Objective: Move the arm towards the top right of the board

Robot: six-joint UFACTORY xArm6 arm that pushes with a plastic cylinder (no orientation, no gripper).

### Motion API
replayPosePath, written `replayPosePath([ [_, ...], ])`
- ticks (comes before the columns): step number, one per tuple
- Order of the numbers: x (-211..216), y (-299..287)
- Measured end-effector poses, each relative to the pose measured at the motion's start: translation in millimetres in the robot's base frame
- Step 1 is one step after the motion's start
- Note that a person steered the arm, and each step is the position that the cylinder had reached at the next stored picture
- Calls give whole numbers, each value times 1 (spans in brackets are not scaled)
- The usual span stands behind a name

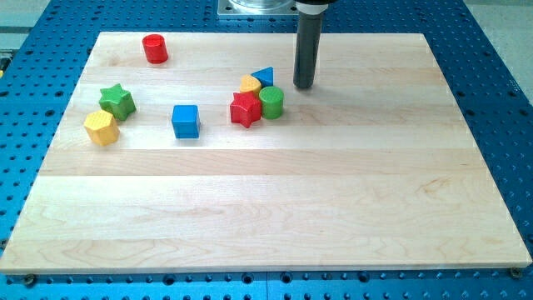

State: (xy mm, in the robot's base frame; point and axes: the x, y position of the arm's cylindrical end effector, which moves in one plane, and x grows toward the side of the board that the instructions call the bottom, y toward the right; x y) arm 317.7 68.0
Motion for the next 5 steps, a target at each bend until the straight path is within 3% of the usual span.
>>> replayPosePath([
  [5,-44,31],
])
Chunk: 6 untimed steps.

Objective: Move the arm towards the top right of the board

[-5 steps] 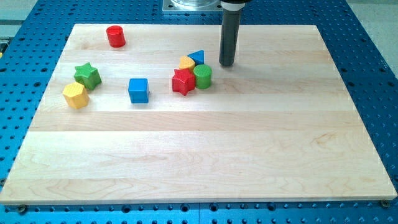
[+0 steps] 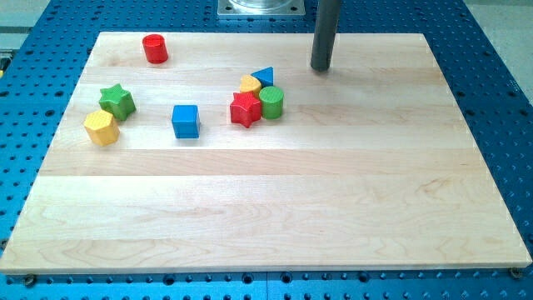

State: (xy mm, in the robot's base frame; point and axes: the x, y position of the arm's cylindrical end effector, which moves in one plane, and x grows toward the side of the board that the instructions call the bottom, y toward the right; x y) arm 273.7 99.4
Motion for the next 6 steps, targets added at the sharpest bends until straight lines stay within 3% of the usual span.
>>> replayPosePath([
  [6,-52,67],
])
